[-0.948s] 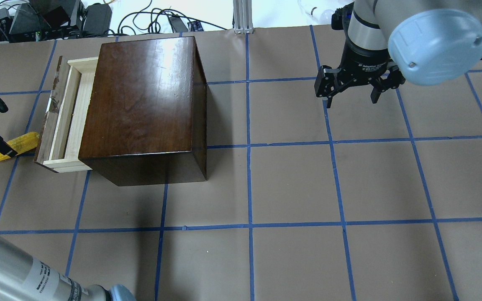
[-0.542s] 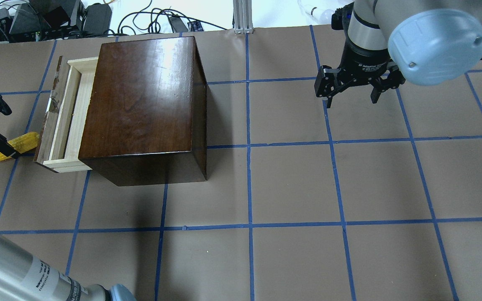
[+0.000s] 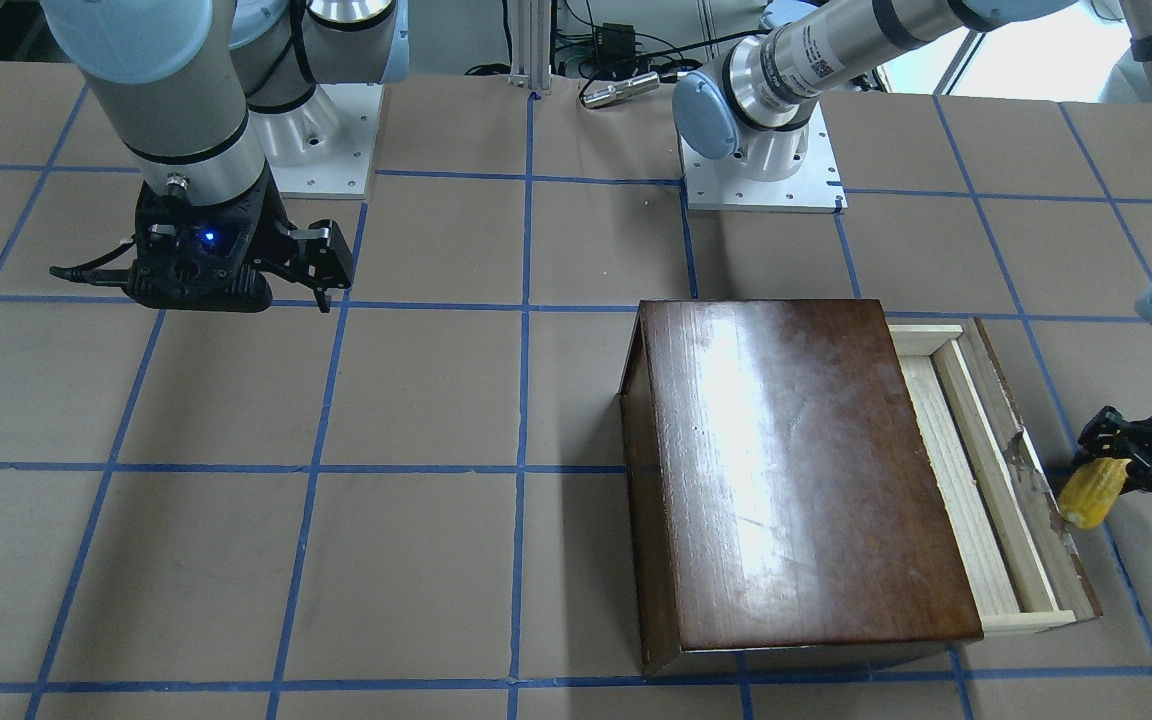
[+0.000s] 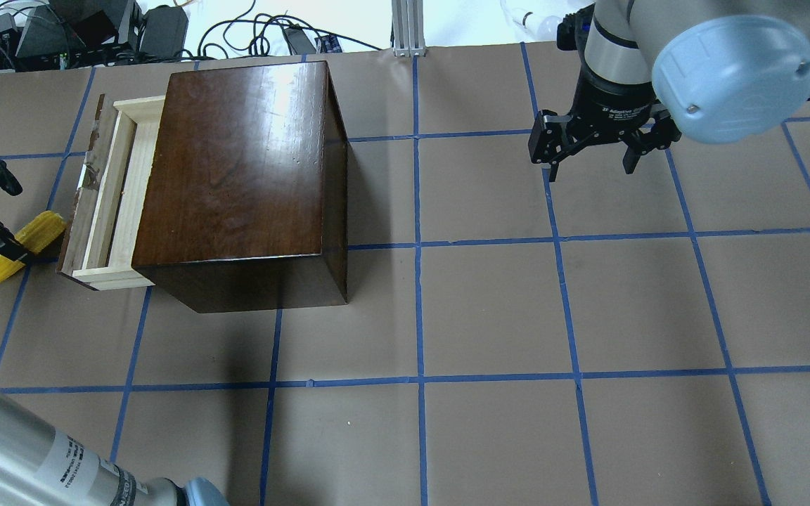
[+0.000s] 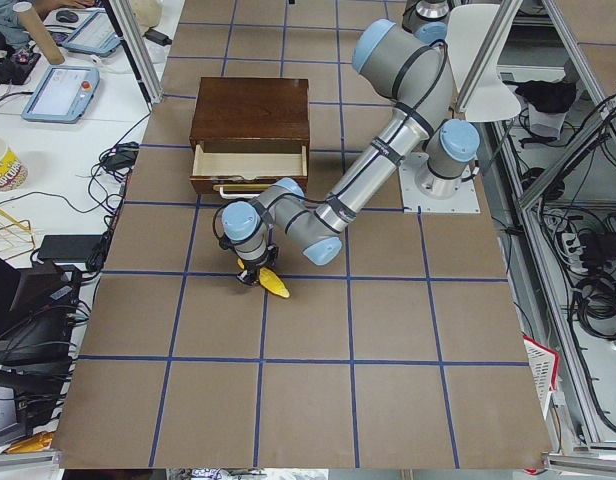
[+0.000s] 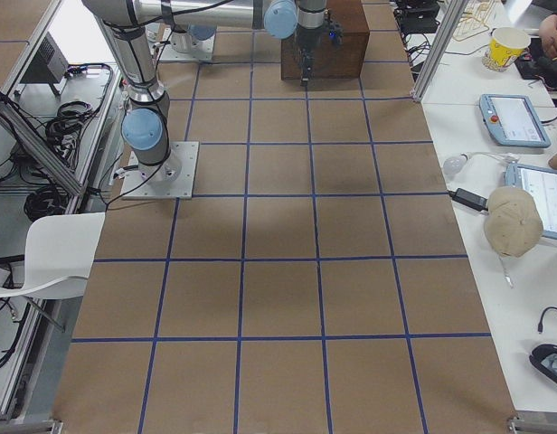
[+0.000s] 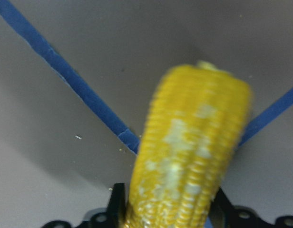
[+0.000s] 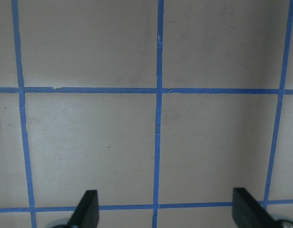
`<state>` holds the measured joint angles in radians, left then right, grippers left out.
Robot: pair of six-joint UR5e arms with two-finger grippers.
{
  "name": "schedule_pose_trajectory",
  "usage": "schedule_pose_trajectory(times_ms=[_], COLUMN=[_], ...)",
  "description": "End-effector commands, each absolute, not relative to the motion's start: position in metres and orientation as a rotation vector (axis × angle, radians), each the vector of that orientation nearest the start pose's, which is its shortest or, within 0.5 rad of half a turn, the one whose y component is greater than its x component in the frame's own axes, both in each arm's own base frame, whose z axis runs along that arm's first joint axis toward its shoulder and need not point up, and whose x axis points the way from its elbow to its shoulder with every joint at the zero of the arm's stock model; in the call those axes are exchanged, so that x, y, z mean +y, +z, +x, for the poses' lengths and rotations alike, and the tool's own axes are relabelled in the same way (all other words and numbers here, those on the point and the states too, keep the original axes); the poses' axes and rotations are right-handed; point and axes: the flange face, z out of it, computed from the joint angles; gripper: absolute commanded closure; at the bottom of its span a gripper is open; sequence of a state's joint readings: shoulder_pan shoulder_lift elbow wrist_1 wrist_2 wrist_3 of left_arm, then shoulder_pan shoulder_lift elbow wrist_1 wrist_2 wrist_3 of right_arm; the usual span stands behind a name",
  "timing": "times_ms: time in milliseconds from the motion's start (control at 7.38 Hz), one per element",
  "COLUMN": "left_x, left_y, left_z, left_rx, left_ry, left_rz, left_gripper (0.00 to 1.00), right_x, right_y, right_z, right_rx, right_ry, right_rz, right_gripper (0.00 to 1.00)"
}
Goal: Open drawer and put corn inside
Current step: 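Lift the corn cob with the left gripper and raise it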
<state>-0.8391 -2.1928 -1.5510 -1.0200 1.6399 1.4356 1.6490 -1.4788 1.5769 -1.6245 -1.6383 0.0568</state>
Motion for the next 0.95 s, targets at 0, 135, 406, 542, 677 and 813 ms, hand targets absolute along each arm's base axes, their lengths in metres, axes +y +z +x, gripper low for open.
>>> schedule_pose_trajectory(times_ms=[0, 135, 406, 542, 677, 813], left_x=[-0.58, -0.58, -0.584, -0.589, -0.59, -0.59], left_y=[0.182, 0.183, 0.199, 0.213, 0.241, 0.274], left_z=[0.351, 0.351, 0.346, 0.342, 0.34, 0.328], left_rx=[2.957, 2.957, 2.942, 2.942, 2.91, 2.867], left_ry=[0.131, 0.13, 0.108, 0.036, -0.007, -0.04], left_rz=[1.092, 1.089, 1.064, 1.065, 1.056, 1.064], left_gripper=[1.0, 1.0, 1.0, 1.0, 1.0, 1.0], right_x=[-0.513, -0.513, -0.513, -0.513, -0.513, -0.513], right_y=[0.444, 0.444, 0.444, 0.444, 0.444, 0.444], right_z=[0.167, 0.167, 0.167, 0.167, 0.167, 0.167], right_rx=[3.211, 3.211, 3.211, 3.211, 3.211, 3.211], right_ry=[0.064, 0.064, 0.064, 0.064, 0.064, 0.064], right_rz=[-0.037, -0.037, -0.037, -0.037, -0.037, -0.037], right_gripper=[0.0, 0.0, 0.0, 0.0, 0.0, 0.0])
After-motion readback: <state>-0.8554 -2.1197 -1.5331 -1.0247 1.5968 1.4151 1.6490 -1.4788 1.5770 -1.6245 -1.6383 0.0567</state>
